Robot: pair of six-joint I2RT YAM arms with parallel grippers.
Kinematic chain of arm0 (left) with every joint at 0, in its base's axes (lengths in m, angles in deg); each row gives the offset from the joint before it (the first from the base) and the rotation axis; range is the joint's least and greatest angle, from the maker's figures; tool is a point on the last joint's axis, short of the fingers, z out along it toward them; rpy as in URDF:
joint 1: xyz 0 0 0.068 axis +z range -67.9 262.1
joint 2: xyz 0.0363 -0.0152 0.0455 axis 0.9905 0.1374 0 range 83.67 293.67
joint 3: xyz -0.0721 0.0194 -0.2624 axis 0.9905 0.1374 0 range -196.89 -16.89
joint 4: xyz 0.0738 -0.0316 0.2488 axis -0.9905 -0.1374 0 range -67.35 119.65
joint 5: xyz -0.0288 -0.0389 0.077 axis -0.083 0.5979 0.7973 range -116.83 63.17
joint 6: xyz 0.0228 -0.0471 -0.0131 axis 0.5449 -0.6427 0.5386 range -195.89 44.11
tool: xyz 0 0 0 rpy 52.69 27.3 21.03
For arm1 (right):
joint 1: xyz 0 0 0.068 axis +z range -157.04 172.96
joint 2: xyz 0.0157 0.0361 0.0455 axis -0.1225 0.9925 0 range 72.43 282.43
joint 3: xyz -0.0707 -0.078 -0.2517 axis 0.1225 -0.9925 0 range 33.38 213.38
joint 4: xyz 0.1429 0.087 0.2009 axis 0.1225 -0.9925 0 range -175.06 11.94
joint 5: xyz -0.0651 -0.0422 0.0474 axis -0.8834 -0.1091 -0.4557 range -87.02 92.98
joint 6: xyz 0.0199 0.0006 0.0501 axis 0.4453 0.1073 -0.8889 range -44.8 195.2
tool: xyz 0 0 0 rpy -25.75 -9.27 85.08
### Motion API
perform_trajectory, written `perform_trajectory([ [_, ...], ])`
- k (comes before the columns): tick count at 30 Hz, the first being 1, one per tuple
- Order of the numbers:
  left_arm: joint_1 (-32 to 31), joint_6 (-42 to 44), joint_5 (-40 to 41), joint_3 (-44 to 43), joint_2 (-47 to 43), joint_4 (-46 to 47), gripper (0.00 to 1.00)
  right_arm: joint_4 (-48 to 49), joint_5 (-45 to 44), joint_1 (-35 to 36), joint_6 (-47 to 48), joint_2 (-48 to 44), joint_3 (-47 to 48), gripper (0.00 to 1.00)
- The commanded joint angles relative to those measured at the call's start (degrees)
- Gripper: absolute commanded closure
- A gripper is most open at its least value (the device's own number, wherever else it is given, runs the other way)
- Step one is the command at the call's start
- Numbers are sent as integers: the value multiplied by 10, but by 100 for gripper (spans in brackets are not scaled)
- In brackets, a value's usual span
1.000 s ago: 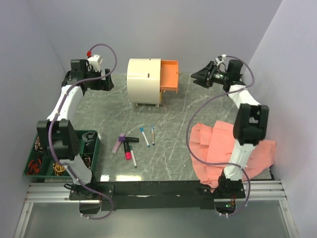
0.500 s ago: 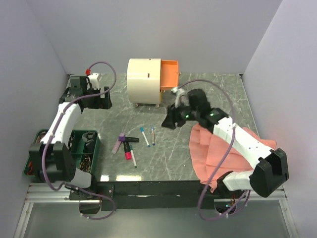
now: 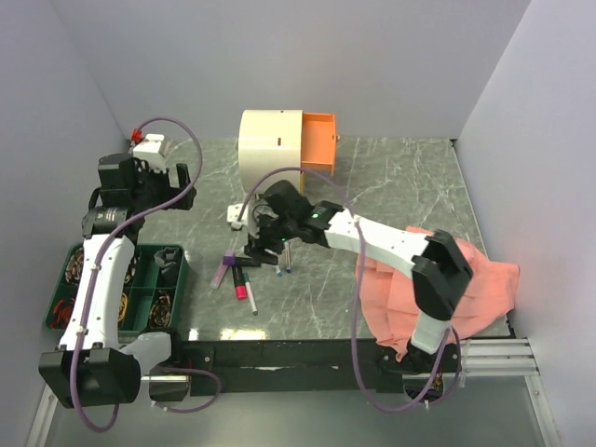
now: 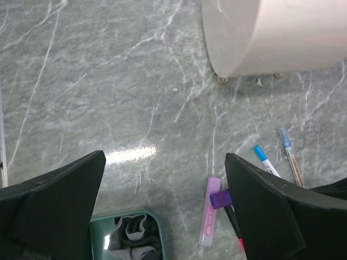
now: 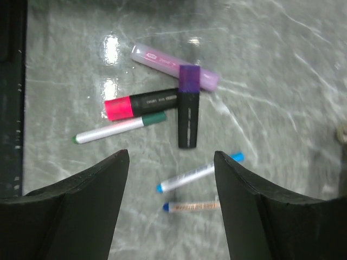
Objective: Sort the stationery into containers
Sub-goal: Pick up the pen from the center of the board.
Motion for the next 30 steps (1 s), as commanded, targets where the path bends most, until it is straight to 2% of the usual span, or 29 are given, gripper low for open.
perform_trajectory([
  [1, 29, -55, 25, -2, -23, 15, 0, 16, -11, 12, 74, 45, 50, 28],
  [6, 52, -48, 59, -11, -31, 6, 1, 10, -5, 12, 90, 122, 107, 29],
  [14, 74, -44, 59, -15, -27, -8, 1, -31, 15, 12, 122, 223, 195, 31],
  [23, 93, -42, 63, -13, -12, -6, 1, -59, 53, 11, 120, 269, 225, 34],
  [30, 104, -46, 58, -6, -8, -4, 1, -85, 39, 12, 102, 305, 271, 36],
])
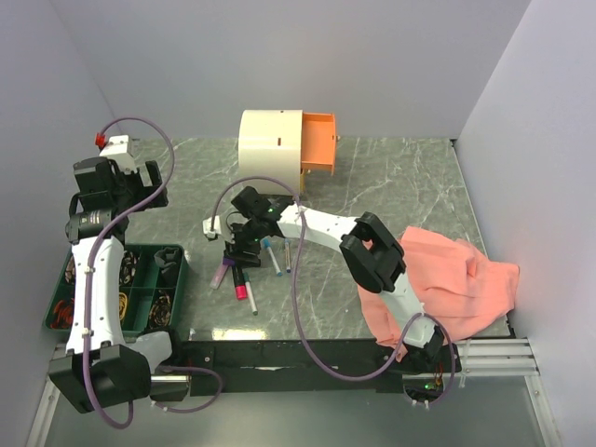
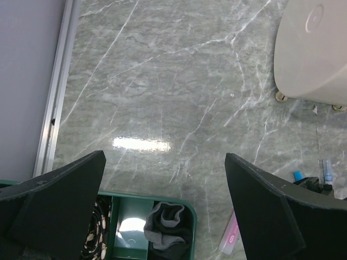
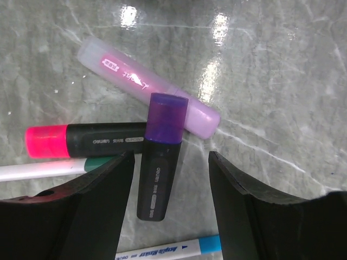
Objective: Sort the stationery into containers
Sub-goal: Pick up the pen from the center of the board.
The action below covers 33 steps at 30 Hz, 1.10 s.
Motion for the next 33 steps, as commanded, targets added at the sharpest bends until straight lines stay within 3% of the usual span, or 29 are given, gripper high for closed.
perform_trajectory([
  [1, 9, -11, -3, -6, -1, 5, 1, -33, 4, -3, -11, 27, 67, 36],
  [6, 13, -15, -6, -3, 2, 10, 1, -78, 4, -1, -8, 54, 109, 41],
  [13, 14, -14, -7, 3, -1, 12, 1, -87, -2, 4, -1, 50, 84, 48],
  [24, 10, -18, -11, 11, -8, 11, 1, -97, -23, 6, -36, 81, 116, 47],
  [28, 5, -15, -6, 10, -10, 10, 1, -102, -15, 6, -46, 75, 117, 66],
  [33, -2, -14, -19, 11, -10, 14, 1, -82, -20, 5, -49, -7, 62, 75],
])
